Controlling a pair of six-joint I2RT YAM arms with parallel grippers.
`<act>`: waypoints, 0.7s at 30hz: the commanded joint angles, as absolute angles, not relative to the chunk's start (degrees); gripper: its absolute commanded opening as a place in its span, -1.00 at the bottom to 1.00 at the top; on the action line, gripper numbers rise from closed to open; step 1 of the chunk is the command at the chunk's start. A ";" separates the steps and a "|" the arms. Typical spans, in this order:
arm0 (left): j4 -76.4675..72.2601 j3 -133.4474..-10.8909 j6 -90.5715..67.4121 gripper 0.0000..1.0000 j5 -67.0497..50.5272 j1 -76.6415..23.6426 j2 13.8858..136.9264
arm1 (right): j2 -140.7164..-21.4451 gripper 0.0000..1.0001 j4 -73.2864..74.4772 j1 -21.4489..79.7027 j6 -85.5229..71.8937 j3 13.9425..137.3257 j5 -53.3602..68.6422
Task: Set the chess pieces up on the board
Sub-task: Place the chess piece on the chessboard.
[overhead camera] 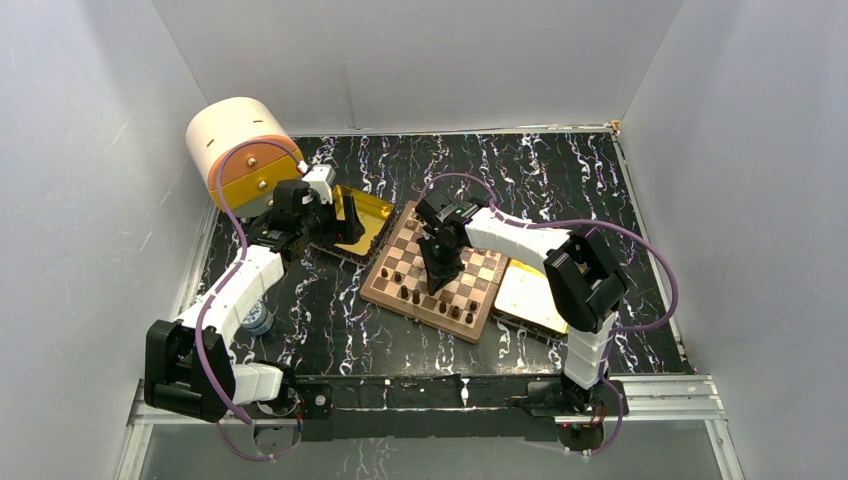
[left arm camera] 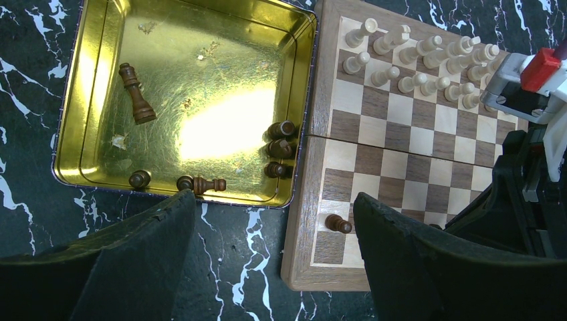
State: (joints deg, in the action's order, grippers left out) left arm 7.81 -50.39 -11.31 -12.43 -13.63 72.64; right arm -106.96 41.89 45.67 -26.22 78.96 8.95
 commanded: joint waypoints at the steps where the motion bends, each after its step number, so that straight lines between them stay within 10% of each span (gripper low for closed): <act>1: 8.05 -51.19 -10.49 0.70 -12.39 -13.89 70.66 | -107.68 -0.64 43.33 45.70 -26.46 79.80 6.10; 21: 8.14 -51.32 -10.46 0.70 -12.42 -13.86 70.57 | -107.94 -0.66 44.28 45.68 -27.16 81.48 7.23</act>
State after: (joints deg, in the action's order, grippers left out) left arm 7.84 -50.39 -11.29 -12.43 -13.63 72.64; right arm -106.98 43.33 45.67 -27.00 79.50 7.25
